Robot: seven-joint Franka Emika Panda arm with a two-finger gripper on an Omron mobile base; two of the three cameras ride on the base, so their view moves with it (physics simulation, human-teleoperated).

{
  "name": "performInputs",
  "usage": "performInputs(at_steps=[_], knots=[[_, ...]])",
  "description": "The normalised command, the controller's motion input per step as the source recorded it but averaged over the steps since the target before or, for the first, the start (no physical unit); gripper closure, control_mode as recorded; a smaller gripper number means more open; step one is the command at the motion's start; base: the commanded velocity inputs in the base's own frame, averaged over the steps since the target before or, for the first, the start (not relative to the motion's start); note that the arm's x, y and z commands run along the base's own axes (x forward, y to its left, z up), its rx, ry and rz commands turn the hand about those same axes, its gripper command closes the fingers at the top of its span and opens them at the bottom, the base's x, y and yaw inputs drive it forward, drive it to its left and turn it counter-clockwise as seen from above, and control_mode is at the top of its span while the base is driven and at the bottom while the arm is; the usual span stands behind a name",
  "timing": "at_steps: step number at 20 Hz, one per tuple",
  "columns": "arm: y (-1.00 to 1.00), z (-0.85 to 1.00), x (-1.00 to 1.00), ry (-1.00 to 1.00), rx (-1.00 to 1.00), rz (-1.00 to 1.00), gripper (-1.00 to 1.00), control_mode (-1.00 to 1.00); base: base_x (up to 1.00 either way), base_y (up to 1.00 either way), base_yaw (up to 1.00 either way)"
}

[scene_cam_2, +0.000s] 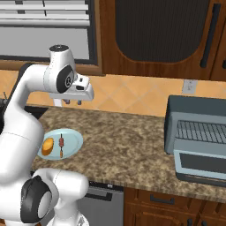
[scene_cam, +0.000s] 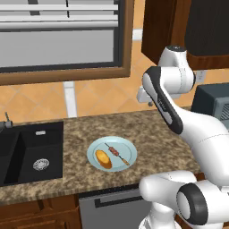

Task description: Pick up the kebab skewer and baguette bread, and place them inside the toaster oven. Close the toaster oven door and start by setting the timer.

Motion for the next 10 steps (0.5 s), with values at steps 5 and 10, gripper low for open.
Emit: performInputs(at_steps=[5, 10], knots=[[0.0, 0.0, 0.0, 0.0, 0.0, 0.0, -1.0, 1.0, 0.0, 0.0, 0.0], [0.0, 0.0, 0.0, 0.0, 0.0, 0.0, -1.0, 1.0, 0.0, -0.03, 0.0]])
